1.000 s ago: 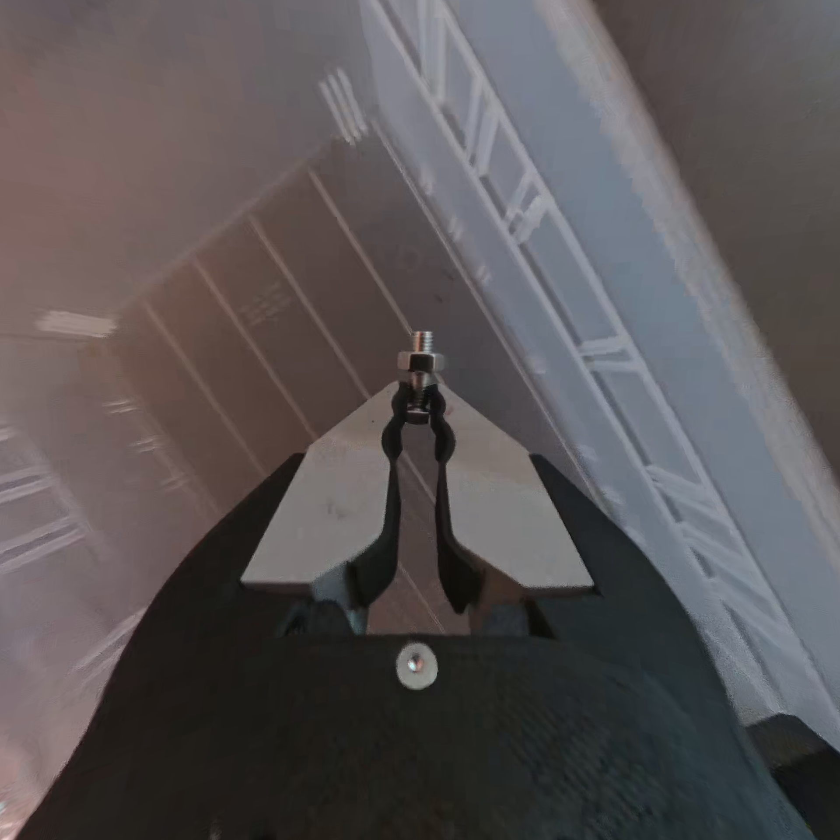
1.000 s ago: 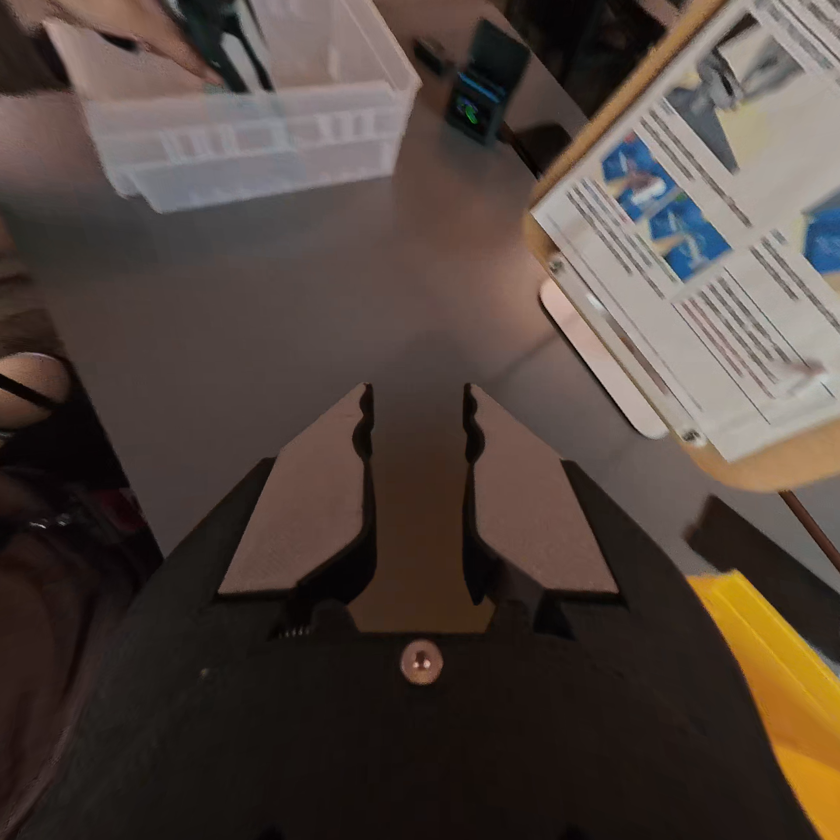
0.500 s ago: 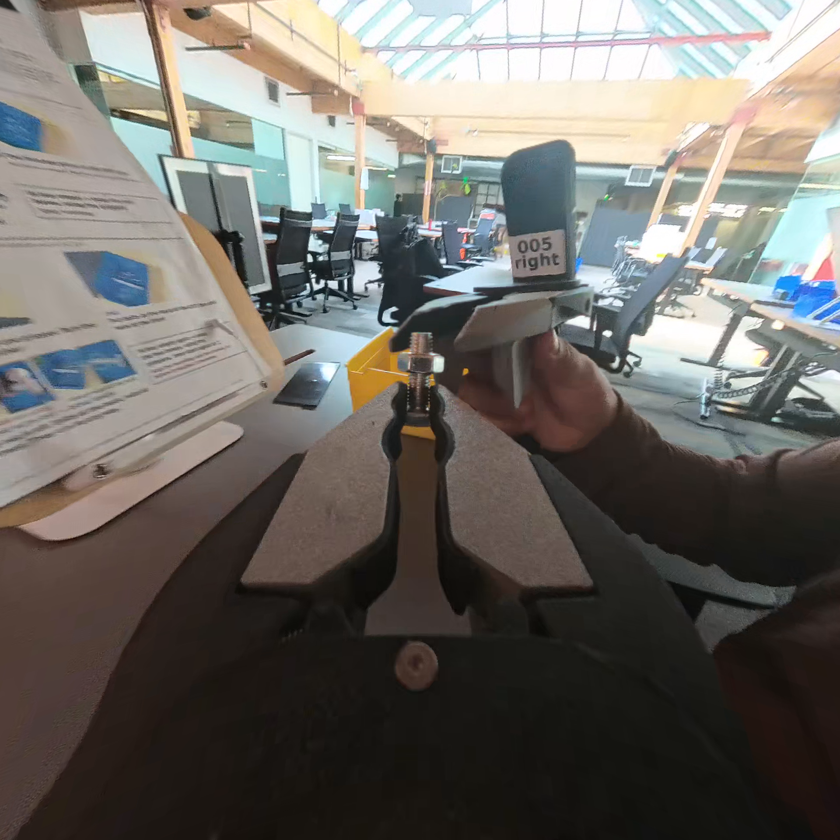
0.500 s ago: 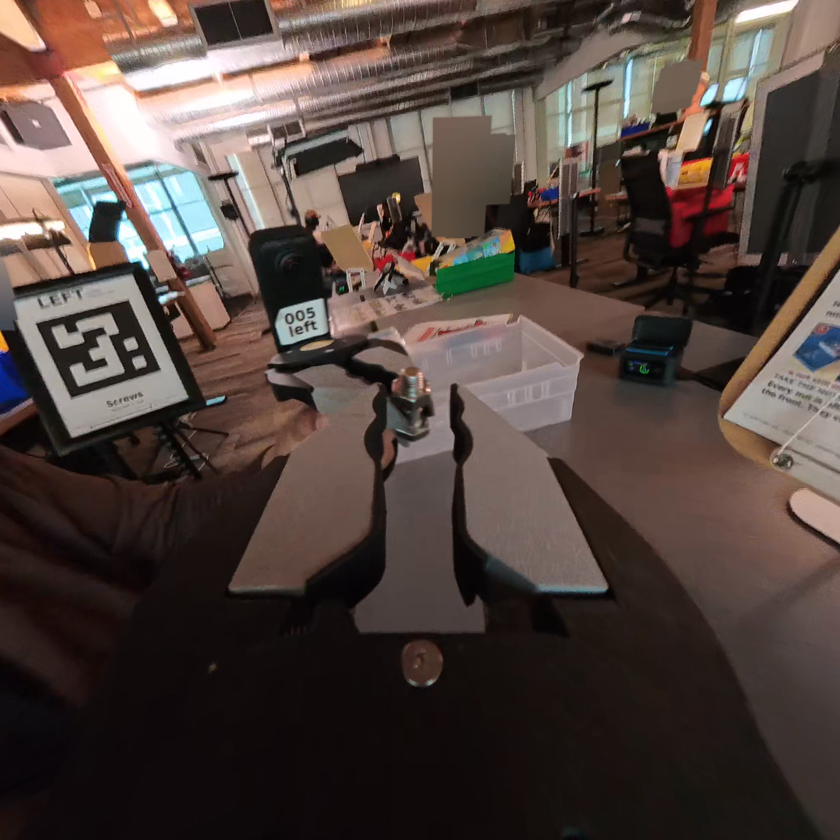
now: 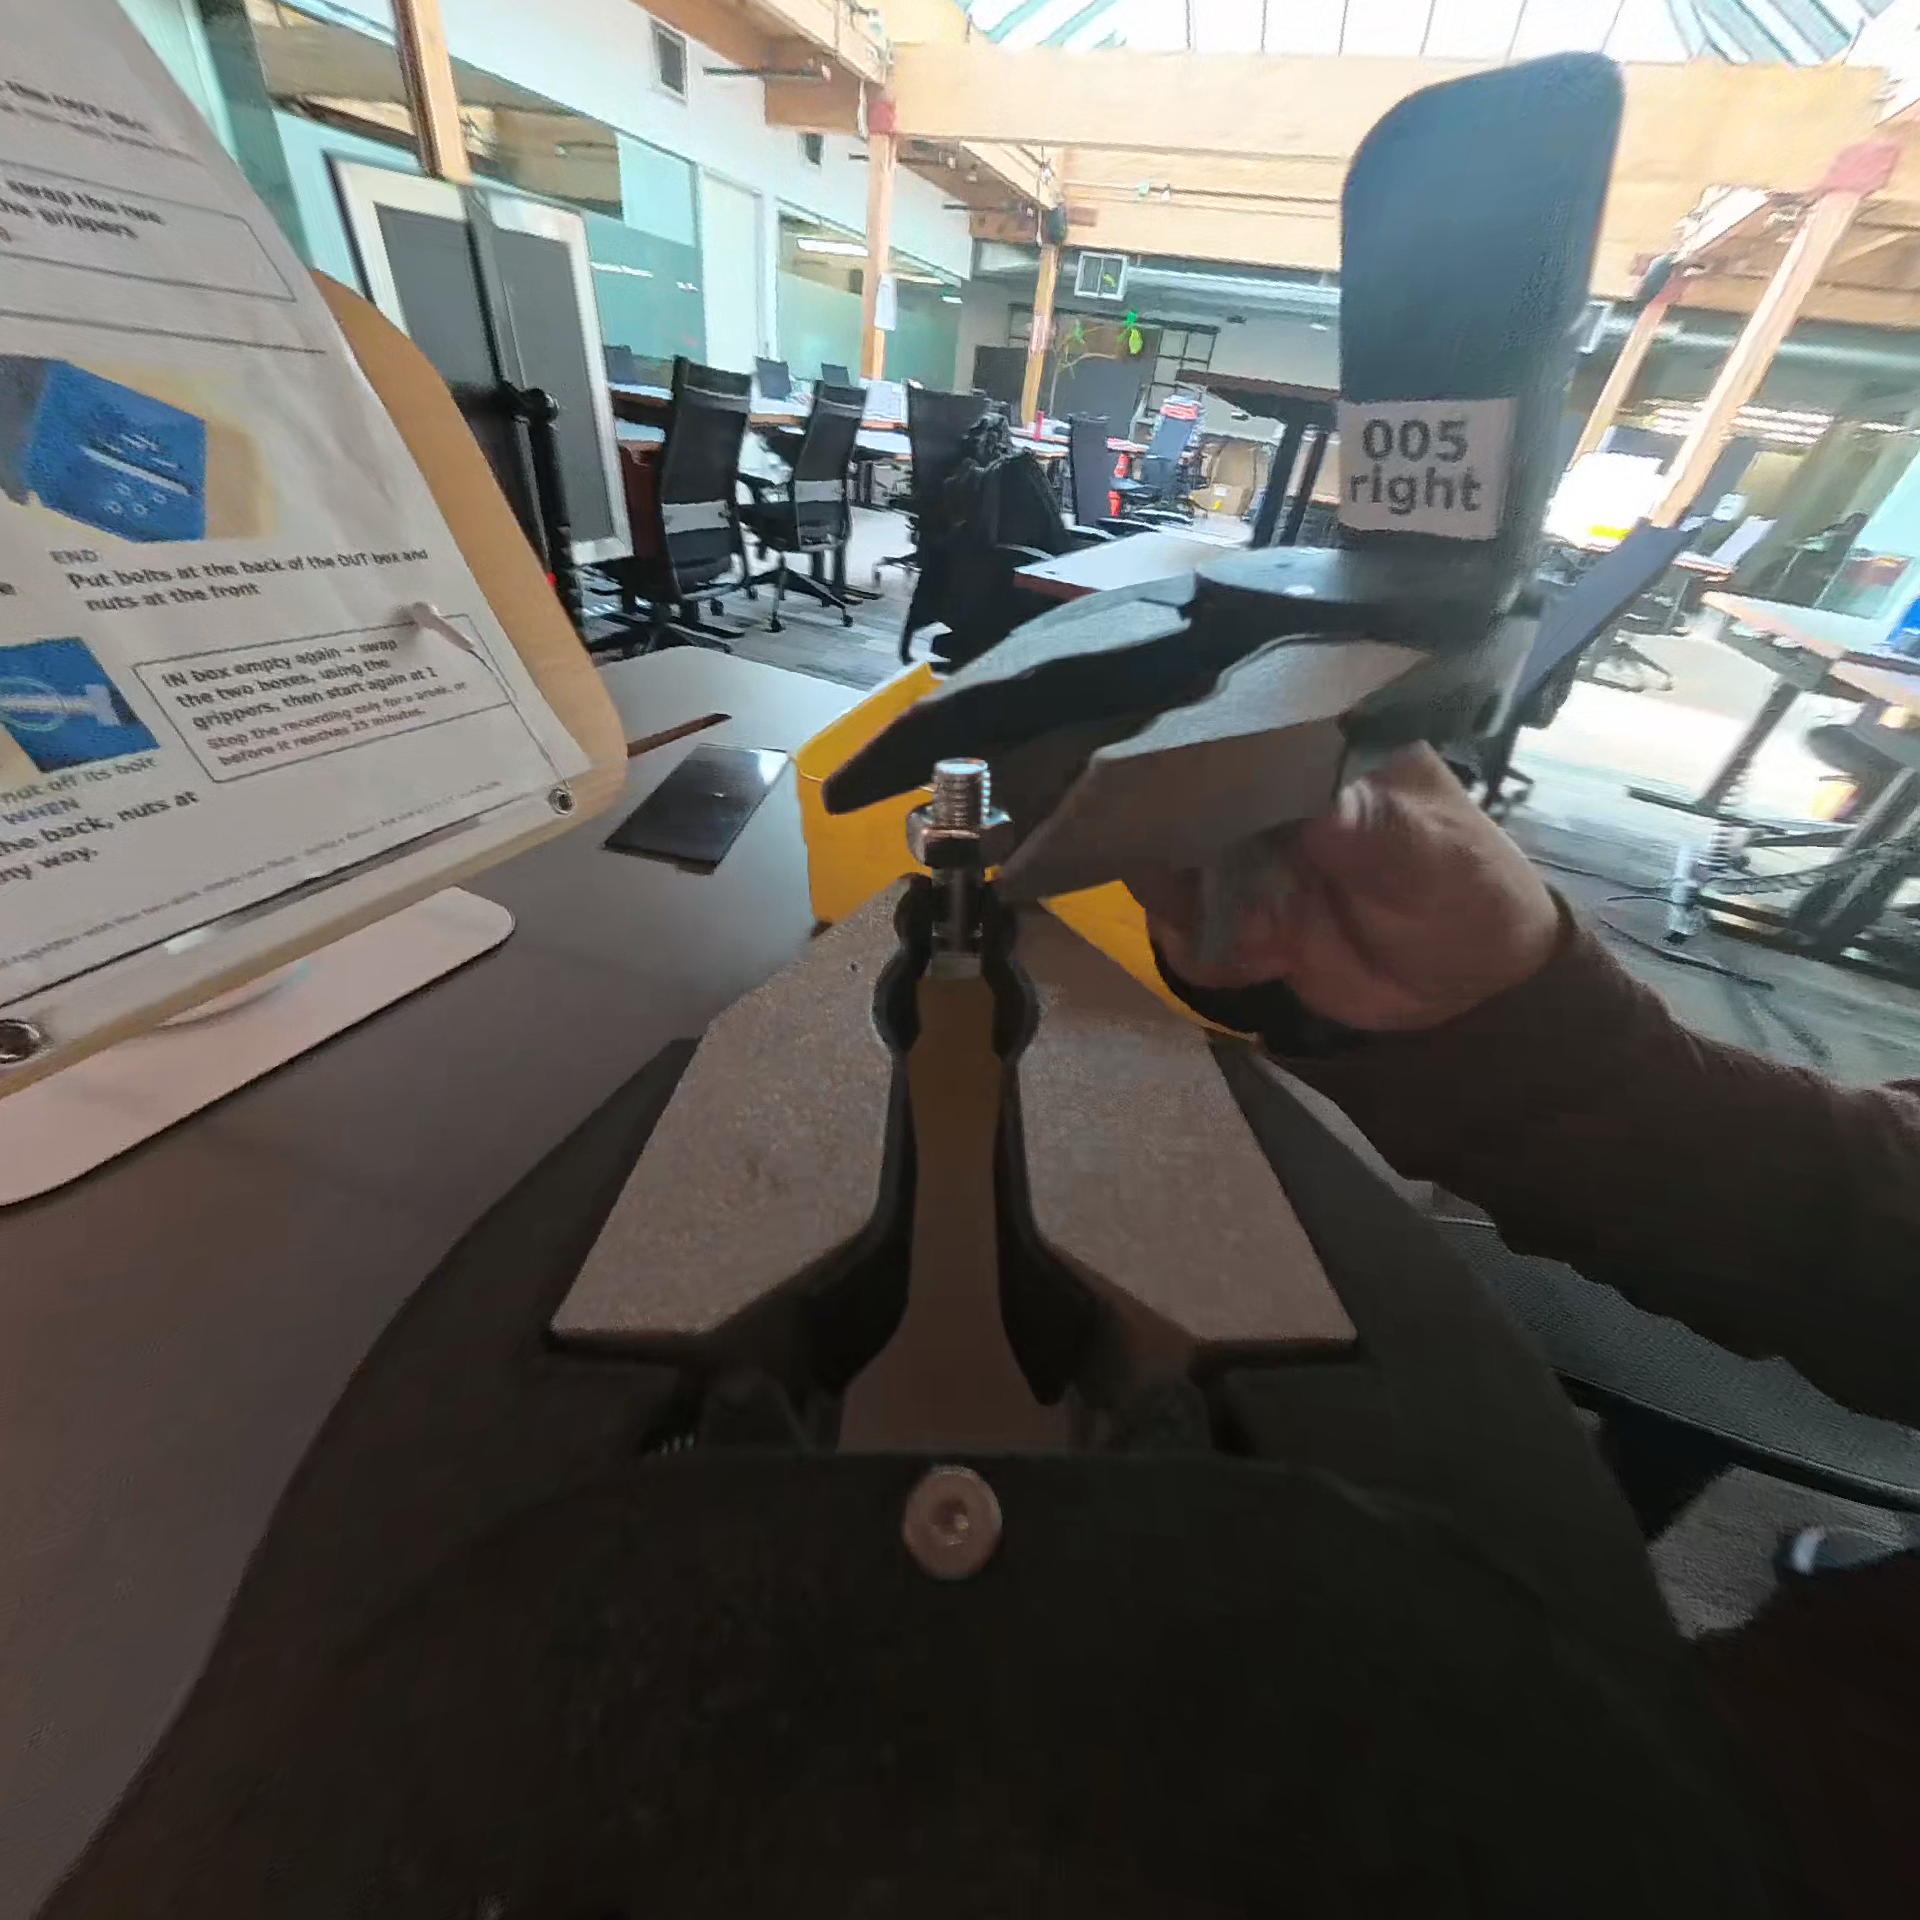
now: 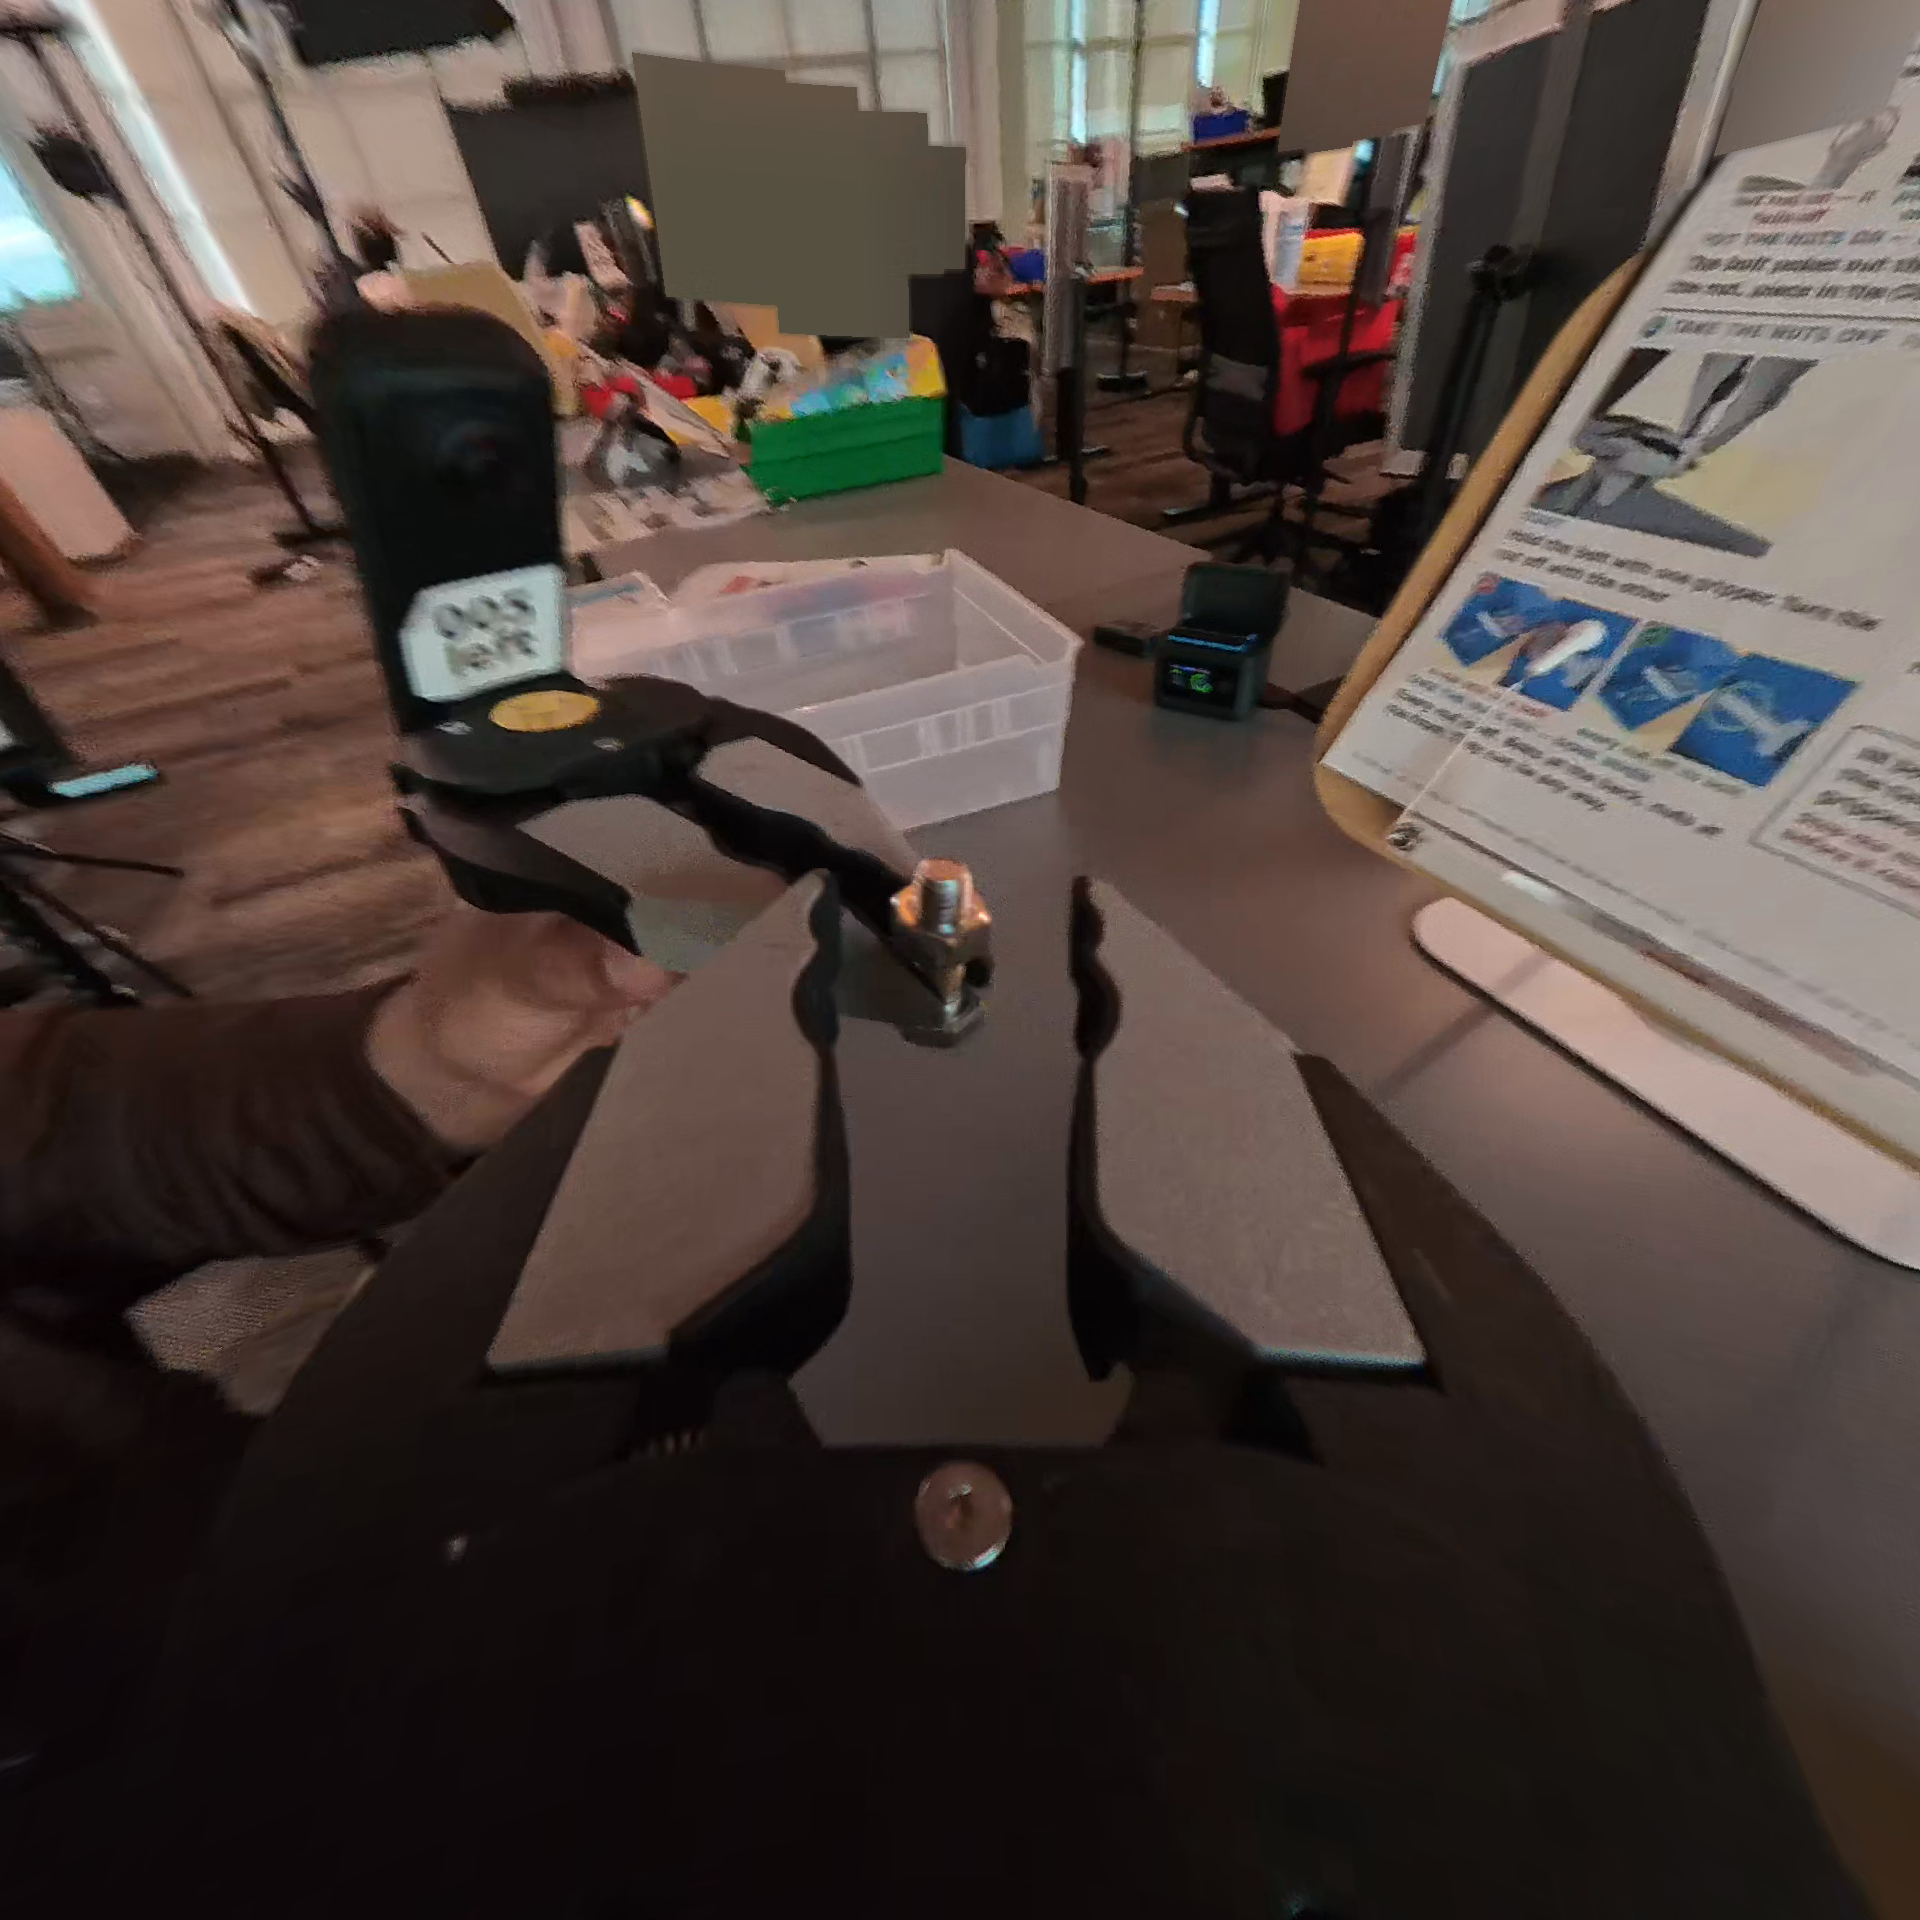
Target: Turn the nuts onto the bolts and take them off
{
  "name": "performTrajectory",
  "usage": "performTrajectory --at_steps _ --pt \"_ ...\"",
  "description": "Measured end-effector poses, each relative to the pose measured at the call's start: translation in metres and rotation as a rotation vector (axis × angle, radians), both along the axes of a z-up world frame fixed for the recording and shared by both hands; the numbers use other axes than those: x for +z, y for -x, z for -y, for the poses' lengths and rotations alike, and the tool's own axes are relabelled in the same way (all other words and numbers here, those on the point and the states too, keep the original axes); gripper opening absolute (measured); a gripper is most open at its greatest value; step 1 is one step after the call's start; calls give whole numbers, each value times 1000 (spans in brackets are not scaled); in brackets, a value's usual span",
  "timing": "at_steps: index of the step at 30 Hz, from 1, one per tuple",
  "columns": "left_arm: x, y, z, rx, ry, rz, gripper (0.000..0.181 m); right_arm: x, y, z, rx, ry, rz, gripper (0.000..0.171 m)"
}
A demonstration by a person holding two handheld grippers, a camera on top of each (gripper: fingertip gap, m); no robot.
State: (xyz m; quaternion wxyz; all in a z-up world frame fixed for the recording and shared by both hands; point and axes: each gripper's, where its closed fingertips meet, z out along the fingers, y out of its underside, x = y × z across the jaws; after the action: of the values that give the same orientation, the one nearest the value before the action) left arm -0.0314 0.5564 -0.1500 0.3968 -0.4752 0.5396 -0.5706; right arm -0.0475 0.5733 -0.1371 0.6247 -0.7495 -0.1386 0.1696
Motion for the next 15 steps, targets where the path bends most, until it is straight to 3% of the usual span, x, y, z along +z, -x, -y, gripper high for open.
performTrajectory --at_steps 2,4,7,9,11,12,14,15 --pt "-1 1 -12 81 -49 6 8 -4 -22 3 -103 26 20 32" --pt "4 6 -17 71 -15 35 8 -1 -57 11 -249 -8 26 10" --pt "-1 2 -10 53 -31 21 7 14 -16 14 -45 -48 -94 42" --pt "2 1 -3 40 -20 40 8 7 1 2 -32 -21 -40 34" --pt "2 3 -7 67 -27 35 8 -5 -19 -2 -141 7 19 48" --pt "4 5 -9 62 -10 58 7 -13 -37 3 -203 54 15 13" --pt "7 10 -13 57 16 81 7 -5 -61 15 -310 -8 26 23" --pt "6 11 -13 58 11 81 7 2 -45 17 -228 -26 -23 26"
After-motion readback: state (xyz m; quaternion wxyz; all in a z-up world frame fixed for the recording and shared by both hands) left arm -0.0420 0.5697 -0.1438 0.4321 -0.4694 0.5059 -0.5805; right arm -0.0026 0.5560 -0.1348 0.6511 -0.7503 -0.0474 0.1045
